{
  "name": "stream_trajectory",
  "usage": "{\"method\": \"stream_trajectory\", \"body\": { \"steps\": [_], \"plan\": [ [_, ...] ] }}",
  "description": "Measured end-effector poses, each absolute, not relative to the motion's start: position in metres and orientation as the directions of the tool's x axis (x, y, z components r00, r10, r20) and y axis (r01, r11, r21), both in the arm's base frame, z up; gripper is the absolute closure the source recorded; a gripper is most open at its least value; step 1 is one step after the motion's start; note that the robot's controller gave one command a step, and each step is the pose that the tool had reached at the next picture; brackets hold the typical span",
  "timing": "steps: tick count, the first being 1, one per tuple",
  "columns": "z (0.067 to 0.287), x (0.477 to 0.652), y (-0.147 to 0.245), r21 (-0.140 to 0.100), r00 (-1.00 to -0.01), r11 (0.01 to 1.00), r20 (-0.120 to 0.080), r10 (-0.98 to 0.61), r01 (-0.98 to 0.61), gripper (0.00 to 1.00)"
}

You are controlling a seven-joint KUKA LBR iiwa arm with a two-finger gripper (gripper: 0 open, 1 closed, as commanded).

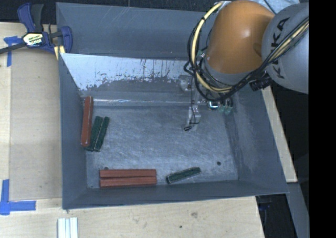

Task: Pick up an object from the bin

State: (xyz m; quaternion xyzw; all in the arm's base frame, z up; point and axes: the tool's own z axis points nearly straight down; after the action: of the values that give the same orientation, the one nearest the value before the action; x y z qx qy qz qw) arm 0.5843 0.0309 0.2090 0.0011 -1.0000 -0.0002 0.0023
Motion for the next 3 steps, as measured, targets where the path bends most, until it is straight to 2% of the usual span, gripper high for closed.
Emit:
{"method": "stream_trajectory", "body": {
  "steps": [1, 2, 3],
  "plan": [
    [0.116, 0.616, -0.026, -0.002, -0.995, 0.995, 0.005, 0.096, 0.096, 0.0],
    [0.089, 0.591, -0.112, -0.003, -0.997, 0.997, 0.001, -0.073, -0.073, 0.0],
    [0.104, 0.562, -0.16, -0.003, -0.969, 0.969, 0.0, -0.246, -0.246, 0.0]
  ]
}}
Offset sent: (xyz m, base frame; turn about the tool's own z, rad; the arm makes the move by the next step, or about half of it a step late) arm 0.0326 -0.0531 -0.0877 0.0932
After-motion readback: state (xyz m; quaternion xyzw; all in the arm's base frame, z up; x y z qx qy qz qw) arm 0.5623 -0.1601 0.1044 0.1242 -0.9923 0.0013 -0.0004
